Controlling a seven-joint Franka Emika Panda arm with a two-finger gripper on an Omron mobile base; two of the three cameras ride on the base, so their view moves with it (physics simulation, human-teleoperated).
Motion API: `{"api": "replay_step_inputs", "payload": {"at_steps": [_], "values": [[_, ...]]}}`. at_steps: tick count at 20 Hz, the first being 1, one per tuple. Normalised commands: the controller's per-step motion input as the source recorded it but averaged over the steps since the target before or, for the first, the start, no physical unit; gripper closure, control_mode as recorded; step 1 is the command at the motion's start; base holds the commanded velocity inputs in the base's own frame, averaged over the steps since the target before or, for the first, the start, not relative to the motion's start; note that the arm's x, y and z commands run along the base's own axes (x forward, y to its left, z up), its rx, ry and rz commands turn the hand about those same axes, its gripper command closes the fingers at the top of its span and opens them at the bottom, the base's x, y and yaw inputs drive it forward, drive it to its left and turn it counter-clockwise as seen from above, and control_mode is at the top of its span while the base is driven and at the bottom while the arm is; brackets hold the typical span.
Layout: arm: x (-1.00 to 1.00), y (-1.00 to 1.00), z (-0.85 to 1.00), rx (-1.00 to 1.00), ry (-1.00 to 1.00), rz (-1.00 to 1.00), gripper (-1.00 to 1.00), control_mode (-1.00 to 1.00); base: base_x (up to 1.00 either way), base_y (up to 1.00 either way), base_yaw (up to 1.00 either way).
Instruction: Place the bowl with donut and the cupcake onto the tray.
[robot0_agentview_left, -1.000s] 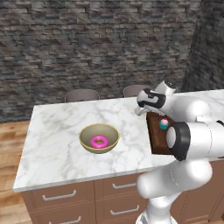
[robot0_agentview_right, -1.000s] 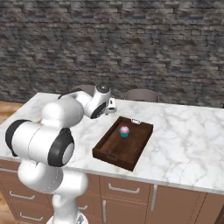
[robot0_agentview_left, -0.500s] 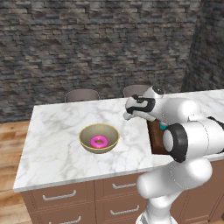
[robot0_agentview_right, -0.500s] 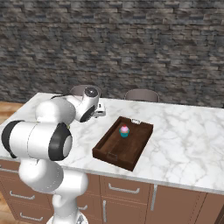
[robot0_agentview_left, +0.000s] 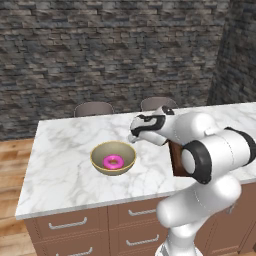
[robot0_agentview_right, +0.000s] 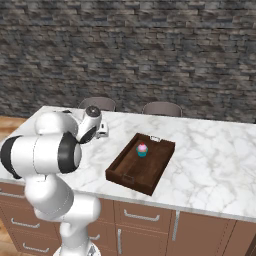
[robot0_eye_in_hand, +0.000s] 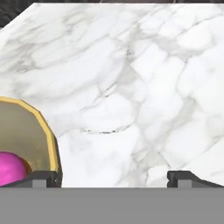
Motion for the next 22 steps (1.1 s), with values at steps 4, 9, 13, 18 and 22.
{"api": "replay_step_inputs", "payload": {"at_steps": [4,9,13,18,22], "values": [[0.0,0.45,-0.43,0.03,0.06,0.0,-1.0,-1.0,0.0,0.0,0.0],[0.0,0.37,-0.47,0.02,0.07,0.0,-1.0,-1.0,0.0,0.0,0.0],[0.0,0.3,-0.36,0.02,0.05,0.0,-1.0,-1.0,0.0,0.0,0.0],[0.0,0.39,-0.16,0.0,0.03,0.0,1.0,-1.0,0.0,0.0,0.0],[0.0,0.38,-0.03,0.01,0.0,0.0,1.0,-1.0,0.0,0.0,0.0]]}}
